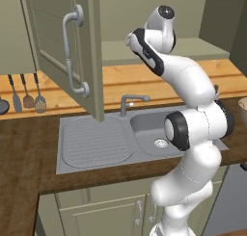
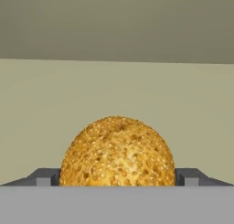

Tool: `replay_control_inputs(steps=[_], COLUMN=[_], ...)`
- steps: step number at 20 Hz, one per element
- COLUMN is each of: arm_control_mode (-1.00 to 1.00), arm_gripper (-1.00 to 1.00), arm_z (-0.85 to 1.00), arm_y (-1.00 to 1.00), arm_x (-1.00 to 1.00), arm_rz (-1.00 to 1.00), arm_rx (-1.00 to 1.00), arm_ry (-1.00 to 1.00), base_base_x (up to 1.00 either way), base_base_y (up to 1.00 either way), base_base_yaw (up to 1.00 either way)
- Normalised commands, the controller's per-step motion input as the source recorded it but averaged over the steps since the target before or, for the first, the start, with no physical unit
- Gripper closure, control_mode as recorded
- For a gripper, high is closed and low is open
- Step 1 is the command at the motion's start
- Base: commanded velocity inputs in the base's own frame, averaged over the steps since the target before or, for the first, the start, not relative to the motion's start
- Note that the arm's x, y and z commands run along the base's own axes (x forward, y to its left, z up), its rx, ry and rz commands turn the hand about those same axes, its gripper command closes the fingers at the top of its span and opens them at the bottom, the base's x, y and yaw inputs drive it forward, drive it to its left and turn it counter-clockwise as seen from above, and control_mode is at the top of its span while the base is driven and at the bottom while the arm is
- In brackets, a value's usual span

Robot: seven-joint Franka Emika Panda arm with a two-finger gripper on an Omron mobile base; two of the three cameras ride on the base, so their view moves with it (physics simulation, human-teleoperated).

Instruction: Open the cabinet, pick up the bread from the cabinet and place it in the basket. Then move the basket to the dining counter.

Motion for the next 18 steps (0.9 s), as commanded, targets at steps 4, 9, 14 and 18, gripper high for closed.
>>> replay_control_inputs(steps=[4,9,14,18], arm_control_mode=[-1.00,-1.00,-1.00,-1.00], arm_gripper=[1.00,1.00,1.00,1.00], arm_z=[-0.13,0.06,0.59,0.70], arm_y=[0.00,0.00,0.00,-0.01], arm_x=[-0.64,-0.93,-1.00,-1.00], arm_rz=[0.00,0.00,0.00,0.00], arm_rx=[0.00,0.00,-0.02,-0.04], arm_ry=[-0.06,-0.27,0.02,0.21], base_base_x=[0.00,0.00,0.00,0.00], base_base_y=[0.00,0.00,0.00,0.00], base_base_yaw=[0.00,0.00,0.00,0.00])
